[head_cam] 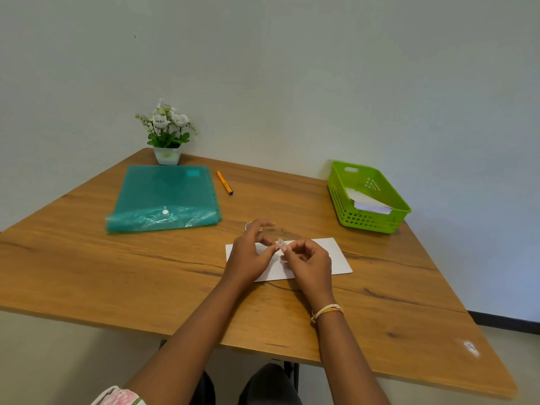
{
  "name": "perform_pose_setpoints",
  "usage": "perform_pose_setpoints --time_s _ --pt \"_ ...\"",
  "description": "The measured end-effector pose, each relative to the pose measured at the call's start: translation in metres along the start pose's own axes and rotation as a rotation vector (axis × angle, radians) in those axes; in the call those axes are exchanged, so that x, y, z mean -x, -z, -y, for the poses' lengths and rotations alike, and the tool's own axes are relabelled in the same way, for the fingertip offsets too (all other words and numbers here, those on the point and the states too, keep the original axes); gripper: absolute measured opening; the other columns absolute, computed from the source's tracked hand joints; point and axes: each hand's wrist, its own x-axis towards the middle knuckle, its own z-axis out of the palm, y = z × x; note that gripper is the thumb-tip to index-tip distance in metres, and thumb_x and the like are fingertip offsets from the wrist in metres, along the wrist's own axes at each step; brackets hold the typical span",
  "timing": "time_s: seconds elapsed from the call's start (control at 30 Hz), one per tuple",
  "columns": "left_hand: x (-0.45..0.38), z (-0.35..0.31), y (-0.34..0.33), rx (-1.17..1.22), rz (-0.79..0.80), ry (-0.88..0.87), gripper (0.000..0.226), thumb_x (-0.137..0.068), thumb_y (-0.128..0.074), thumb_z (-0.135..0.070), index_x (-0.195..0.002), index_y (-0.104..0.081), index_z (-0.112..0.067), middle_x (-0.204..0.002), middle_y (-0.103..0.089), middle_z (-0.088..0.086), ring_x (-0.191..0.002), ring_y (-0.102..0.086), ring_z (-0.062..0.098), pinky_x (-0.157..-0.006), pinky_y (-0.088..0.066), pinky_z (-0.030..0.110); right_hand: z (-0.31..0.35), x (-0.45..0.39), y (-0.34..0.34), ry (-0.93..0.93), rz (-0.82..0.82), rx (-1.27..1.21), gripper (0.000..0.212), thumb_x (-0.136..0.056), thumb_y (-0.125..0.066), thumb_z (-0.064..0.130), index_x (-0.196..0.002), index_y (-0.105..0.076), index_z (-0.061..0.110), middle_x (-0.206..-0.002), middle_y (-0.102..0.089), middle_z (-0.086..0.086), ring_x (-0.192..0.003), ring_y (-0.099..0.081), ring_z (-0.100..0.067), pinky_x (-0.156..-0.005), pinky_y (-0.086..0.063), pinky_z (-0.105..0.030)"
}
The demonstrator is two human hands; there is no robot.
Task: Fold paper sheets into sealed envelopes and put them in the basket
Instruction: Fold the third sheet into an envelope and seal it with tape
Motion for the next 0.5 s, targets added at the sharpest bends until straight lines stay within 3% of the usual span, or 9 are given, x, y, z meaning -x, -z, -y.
perform_pose_setpoints --time_s 0.1,0.17,0.23,0.33,0.5 --pt "0.000 -0.002 0.001 -0.036 0.019 -0.003 0.046 -0.082 -0.072 -0.017 -0.114 -0.050 -0.041 -0.078 -0.067 -0.011 -0.086 -0.062 -0.002 -0.079 -0.038 0.006 0.000 -0.001 0.002 0.037 0.005 0.055 0.006 -0.084 -0.072 0.017 -0.087 -0.068 0.021 -0.078 -0.068 0.003 -0.075 -0.066 -0.013 -0.061 -0.052 -0.015" --pt "0.001 -0.004 0.000 -0.056 0.039 0.005 0.048 -0.082 -0.071 -0.016 -0.117 -0.049 -0.041 -0.079 -0.067 -0.013 -0.086 -0.062 -0.001 -0.078 -0.042 0.014 -0.001 -0.003 0.006 0.068 0.067 0.101 0.020 -0.085 -0.069 0.011 -0.099 -0.069 0.025 -0.078 -0.066 0.003 -0.073 -0.061 -0.008 -0.059 -0.047 -0.010" --pt "0.002 -0.006 -0.001 -0.088 0.066 0.012 0.049 -0.083 -0.071 -0.017 -0.122 -0.049 -0.038 -0.081 -0.066 -0.014 -0.088 -0.061 0.000 -0.081 -0.044 0.020 -0.001 -0.005 0.011 0.096 0.136 0.178 0.023 -0.086 -0.068 0.015 -0.101 -0.069 0.032 -0.075 -0.065 0.005 -0.073 -0.059 -0.004 -0.059 -0.044 -0.009" --pt "0.003 -0.006 -0.001 -0.141 0.064 -0.006 0.053 -0.083 -0.071 -0.019 -0.129 -0.048 -0.034 -0.084 -0.066 -0.015 -0.089 -0.060 0.000 -0.084 -0.044 0.022 -0.003 -0.011 0.019 0.113 0.153 0.260 0.013 -0.086 -0.068 0.023 -0.084 -0.071 0.036 -0.069 -0.067 0.011 -0.070 -0.060 0.000 -0.058 -0.043 -0.007" --pt "0.004 -0.005 -0.006 -0.392 0.175 -0.133 0.050 -0.081 -0.070 -0.038 -0.128 -0.052 -0.035 -0.120 -0.061 -0.015 -0.111 -0.054 0.006 -0.090 -0.045 0.030 -0.016 -0.045 0.059 0.011 0.046 0.327 0.008 -0.084 -0.070 0.018 -0.088 -0.071 0.024 -0.066 -0.067 0.006 -0.062 -0.058 -0.001 -0.056 -0.040 -0.010"
